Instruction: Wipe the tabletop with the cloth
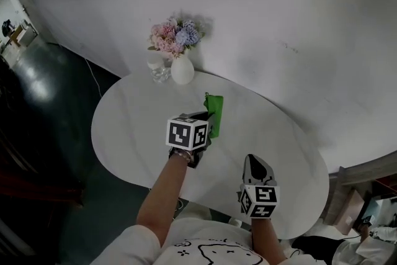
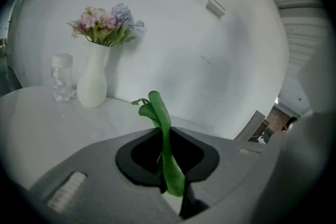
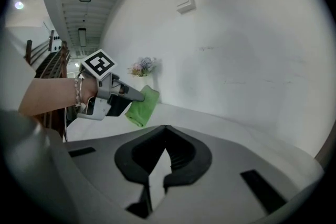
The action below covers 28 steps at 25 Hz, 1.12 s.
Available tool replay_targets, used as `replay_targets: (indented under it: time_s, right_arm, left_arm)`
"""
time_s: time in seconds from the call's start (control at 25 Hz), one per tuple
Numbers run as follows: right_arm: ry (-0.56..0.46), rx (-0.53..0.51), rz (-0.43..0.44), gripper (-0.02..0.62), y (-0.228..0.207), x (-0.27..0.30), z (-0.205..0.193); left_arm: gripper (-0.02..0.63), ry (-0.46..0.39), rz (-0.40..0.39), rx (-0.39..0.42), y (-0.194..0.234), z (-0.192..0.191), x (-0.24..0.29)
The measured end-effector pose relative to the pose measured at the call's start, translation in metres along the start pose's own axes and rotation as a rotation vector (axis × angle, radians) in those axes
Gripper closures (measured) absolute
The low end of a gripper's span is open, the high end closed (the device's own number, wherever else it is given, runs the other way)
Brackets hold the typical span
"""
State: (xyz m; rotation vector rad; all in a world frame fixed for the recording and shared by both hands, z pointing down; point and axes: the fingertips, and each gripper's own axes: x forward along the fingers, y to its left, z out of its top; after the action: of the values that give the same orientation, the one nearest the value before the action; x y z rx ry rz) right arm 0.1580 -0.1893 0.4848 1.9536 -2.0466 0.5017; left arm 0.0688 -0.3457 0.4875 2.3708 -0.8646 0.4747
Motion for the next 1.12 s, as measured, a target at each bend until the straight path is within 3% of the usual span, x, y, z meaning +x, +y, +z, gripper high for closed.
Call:
replay_targets:
  time_s: [0.16,0.44,0.64,0.84,1.12]
  right_arm:
    - [0.036,0.040,-0.035,0.597,0.000,0.022,-0.009]
    - [0.077,0.069,-0.070,0.597,0.003,0.051,-0.018]
    - [0.091,0.070,-0.095,0.597,-0.001,0.055,-0.019]
    - [0.126,0.084,-0.139,0.597,-0.011,0.055,-0.030]
    - [0.171,0.085,-0.159,0.597,-0.015,0.058,-0.041]
  left_arm:
    - [0.548,-0.011,-0.050,0.017,0.007,0.018,0.039]
    - [0.549,0.004,-0.098,0.125,0.021,0.039,0.108]
    - [0.549,0.091,-0.055,0.217,0.038,0.035,0.152]
    - [0.549,0.153,0.009,0.240,0.063,0.032,0.187]
    - [0.548,0.209,0.095,0.338,0.083,0.017,0.199]
